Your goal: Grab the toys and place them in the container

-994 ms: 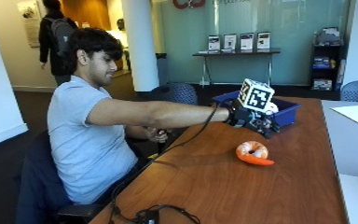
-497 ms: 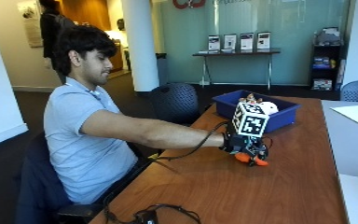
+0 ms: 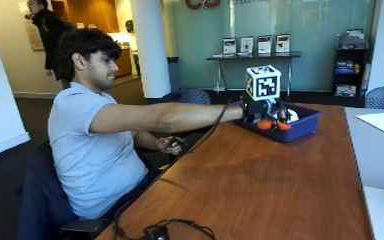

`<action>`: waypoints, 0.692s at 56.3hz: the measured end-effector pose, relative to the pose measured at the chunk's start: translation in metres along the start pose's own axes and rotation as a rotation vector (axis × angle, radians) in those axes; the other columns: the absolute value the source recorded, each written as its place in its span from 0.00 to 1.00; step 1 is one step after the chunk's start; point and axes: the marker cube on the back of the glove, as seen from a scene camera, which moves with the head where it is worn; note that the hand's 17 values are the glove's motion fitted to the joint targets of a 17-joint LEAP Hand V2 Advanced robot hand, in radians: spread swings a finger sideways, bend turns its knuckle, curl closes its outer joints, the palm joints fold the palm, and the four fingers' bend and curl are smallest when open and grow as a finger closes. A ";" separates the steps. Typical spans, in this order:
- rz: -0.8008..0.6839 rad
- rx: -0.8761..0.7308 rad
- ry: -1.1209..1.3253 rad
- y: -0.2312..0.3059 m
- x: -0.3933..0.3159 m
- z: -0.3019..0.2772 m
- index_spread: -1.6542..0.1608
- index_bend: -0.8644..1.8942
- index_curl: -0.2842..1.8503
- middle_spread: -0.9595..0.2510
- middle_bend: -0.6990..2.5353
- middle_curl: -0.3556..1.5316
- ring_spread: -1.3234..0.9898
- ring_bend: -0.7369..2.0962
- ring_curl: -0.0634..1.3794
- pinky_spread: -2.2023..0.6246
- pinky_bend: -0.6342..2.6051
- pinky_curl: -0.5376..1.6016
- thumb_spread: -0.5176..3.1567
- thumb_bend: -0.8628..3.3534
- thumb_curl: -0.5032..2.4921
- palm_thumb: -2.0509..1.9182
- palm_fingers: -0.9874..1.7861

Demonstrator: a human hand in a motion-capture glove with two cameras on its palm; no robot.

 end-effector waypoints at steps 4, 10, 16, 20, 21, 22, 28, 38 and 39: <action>-0.016 0.038 0.017 -0.011 -0.035 -0.028 0.76 0.37 0.24 0.79 0.30 0.38 0.49 0.61 0.41 0.67 0.55 0.44 0.57 0.31 0.35 0.69 0.60; -0.085 0.069 0.025 -0.022 -0.090 -0.064 0.76 0.37 0.24 0.79 0.30 0.39 0.49 0.61 0.41 0.67 0.55 0.44 0.57 0.31 0.35 0.68 0.59; -0.200 0.103 0.026 -0.027 -0.157 -0.091 0.77 0.37 0.24 0.79 0.30 0.40 0.49 0.61 0.41 0.67 0.55 0.44 0.58 0.31 0.35 0.68 0.59; -0.250 0.112 0.029 -0.030 -0.200 -0.100 0.77 0.37 0.24 0.79 0.30 0.40 0.50 0.61 0.41 0.67 0.55 0.44 0.58 0.32 0.35 0.68 0.58; -0.262 0.113 0.035 -0.030 -0.212 -0.102 0.77 0.37 0.24 0.79 0.30 0.41 0.50 0.61 0.41 0.68 0.55 0.44 0.58 0.32 0.35 0.68 0.58; -0.278 0.111 0.042 -0.030 -0.222 -0.103 0.77 0.37 0.24 0.80 0.30 0.41 0.50 0.60 0.41 0.68 0.55 0.44 0.58 0.32 0.35 0.68 0.58; -0.383 0.116 0.029 -0.024 -0.290 -0.105 0.77 0.37 0.24 0.80 0.30 0.41 0.50 0.61 0.41 0.68 0.55 0.43 0.58 0.33 0.35 0.68 0.58; -0.466 0.104 0.022 -0.024 -0.352 -0.089 0.76 0.37 0.24 0.80 0.30 0.42 0.51 0.60 0.41 0.68 0.55 0.43 0.58 0.35 0.34 0.68 0.57; -0.471 0.101 0.020 -0.024 -0.355 -0.086 0.76 0.38 0.24 0.80 0.30 0.43 0.51 0.60 0.41 0.68 0.55 0.43 0.58 0.35 0.34 0.67 0.57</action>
